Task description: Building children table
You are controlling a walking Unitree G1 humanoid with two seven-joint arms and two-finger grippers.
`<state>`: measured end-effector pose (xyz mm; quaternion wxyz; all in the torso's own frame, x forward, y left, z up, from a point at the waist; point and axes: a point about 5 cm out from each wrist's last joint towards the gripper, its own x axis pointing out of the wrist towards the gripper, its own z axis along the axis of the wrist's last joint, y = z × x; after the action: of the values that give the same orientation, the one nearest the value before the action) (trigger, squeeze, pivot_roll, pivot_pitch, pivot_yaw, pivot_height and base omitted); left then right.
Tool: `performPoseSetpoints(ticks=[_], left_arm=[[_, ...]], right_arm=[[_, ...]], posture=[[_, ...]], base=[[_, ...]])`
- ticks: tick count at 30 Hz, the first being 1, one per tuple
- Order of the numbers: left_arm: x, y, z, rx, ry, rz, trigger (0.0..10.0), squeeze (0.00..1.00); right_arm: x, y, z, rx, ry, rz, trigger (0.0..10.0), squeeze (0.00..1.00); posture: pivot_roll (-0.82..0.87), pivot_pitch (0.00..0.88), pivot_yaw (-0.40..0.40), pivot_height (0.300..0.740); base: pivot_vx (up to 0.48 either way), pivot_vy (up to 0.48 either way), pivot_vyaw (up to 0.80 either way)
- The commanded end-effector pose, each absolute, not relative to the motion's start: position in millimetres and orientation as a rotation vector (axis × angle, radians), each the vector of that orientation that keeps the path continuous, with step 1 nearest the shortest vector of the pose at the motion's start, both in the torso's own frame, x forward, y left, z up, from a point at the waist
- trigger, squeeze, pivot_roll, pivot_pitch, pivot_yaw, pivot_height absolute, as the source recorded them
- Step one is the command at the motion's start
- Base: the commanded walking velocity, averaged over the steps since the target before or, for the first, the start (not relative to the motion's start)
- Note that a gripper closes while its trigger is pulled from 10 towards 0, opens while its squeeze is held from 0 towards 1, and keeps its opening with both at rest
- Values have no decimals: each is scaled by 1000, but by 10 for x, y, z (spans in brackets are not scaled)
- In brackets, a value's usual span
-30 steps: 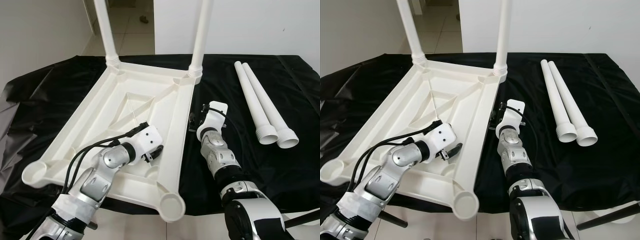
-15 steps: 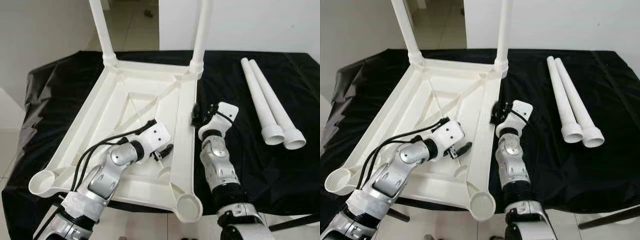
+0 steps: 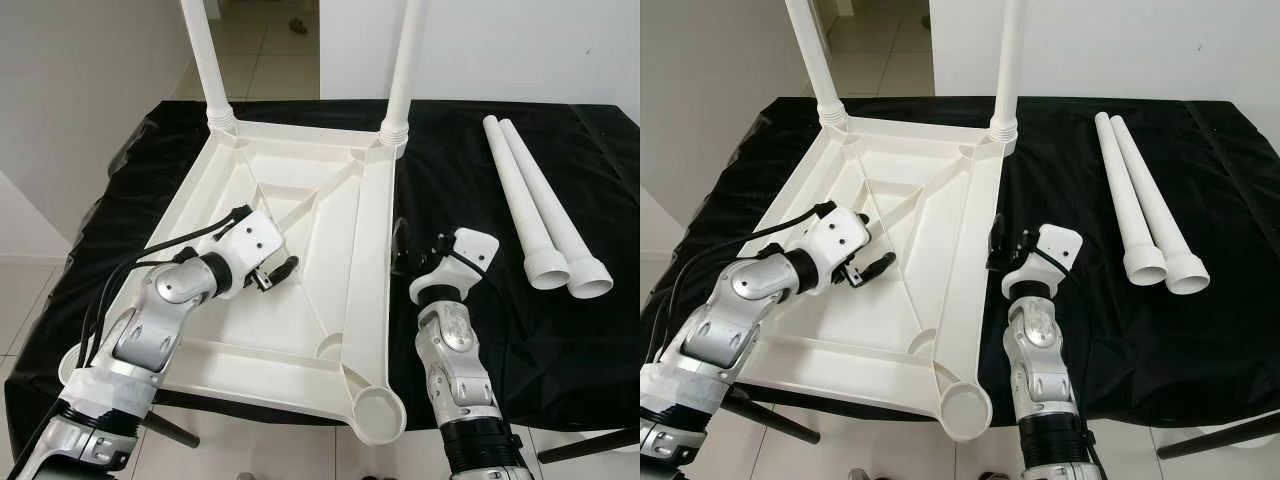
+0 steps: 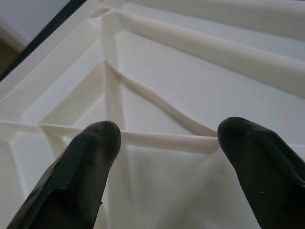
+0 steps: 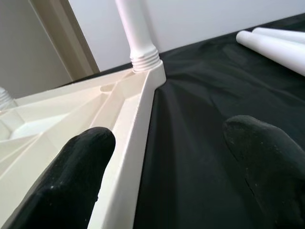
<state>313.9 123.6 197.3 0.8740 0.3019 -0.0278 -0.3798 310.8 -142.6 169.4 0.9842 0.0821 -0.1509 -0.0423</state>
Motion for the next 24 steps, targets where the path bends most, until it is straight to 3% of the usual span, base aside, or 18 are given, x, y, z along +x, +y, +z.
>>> performPoseSetpoints(ticks=[1, 4, 8, 11, 24], left_arm=[[3104, 1292, 1947, 624, -33, -822, 10000, 0], [2889, 1383, 1890, 595, -1, -988, 10000, 0], [2812, 1400, 1876, 557, 17, -1045, 10000, 0], [2617, 1420, 1877, 441, 73, -1191, 10000, 0], [2412, 1338, 1722, 395, 152, -1324, 10000, 0]], right_arm=[[3082, -1438, 1655, 159, -284, -85, 10000, 0], [2996, -1544, 1586, 137, -262, -95, 10000, 0], [2971, -1576, 1568, 126, -255, -97, 10000, 0], [2923, -1669, 1550, 94, -245, -107, 10000, 0], [2891, -1772, 1564, 56, -236, -104, 10000, 0]], posture=[[16, 141, 73, 740], [15, 130, 77, 740], [13, 121, 80, 740], [8, 109, 85, 740], [0, 92, 83, 740]], base=[[0, 0, 0], [0, 0, 0], [0, 0, 0], [0, 0, 0], [0, 0, 0]])
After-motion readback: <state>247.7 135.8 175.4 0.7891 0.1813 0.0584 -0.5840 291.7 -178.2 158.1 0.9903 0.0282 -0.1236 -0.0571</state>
